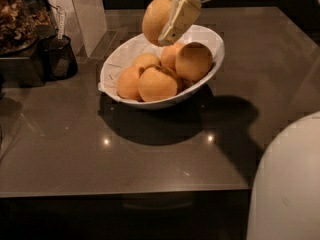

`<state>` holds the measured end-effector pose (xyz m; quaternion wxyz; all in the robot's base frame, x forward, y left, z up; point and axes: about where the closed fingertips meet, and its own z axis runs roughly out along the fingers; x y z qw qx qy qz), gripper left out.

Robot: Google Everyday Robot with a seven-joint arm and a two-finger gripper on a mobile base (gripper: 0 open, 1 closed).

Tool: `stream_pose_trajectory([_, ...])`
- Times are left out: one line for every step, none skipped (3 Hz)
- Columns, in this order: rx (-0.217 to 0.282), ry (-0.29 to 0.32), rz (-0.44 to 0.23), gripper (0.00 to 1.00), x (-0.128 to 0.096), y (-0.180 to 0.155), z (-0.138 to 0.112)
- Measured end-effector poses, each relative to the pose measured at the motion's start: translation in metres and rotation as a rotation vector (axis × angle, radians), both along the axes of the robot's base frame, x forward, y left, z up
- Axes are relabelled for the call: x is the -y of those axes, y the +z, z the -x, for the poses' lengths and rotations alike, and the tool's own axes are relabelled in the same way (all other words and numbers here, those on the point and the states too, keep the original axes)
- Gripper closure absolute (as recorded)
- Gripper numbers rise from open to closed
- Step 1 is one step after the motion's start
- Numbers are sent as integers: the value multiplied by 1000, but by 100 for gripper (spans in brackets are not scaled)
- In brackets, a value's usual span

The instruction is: Pick orange from white bowl

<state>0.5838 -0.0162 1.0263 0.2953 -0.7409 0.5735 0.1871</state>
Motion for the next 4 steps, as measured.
stream_pose_trajectory([83, -1, -58, 100, 8, 41, 22])
stream_pose_trajectory([83, -1, -58, 100, 8, 41, 22])
stream_pose_trajectory([99, -20, -109, 100, 17, 45, 30])
stream_pose_trajectory([136, -70, -179, 100, 38, 49, 50])
